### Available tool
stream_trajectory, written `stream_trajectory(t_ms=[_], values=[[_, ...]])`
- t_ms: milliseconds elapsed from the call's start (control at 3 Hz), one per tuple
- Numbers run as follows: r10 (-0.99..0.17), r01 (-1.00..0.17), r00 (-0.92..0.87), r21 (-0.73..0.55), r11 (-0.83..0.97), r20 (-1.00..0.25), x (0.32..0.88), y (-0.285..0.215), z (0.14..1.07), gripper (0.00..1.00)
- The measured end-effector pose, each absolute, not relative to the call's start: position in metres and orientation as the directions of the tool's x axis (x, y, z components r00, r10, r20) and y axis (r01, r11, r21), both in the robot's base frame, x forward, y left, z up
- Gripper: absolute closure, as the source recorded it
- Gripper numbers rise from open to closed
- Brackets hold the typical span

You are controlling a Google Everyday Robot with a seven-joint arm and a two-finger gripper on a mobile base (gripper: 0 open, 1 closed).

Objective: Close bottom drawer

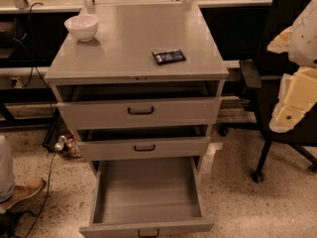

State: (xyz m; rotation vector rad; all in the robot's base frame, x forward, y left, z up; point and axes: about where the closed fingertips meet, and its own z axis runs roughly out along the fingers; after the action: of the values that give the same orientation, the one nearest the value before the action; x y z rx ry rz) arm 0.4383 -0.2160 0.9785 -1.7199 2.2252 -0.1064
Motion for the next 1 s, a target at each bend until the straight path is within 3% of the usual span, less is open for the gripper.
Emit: stream_trajectory(t_ms=[667,1000], values=[[-0.964,-0.945,-0.232,-0.207,0.255,-0.127,0.444,-0.204,0.938,0.0],[-0.949,-0.945,-0.31,-0.088,0.314,-0.057,0.45,-0.189,0.826,0.0]])
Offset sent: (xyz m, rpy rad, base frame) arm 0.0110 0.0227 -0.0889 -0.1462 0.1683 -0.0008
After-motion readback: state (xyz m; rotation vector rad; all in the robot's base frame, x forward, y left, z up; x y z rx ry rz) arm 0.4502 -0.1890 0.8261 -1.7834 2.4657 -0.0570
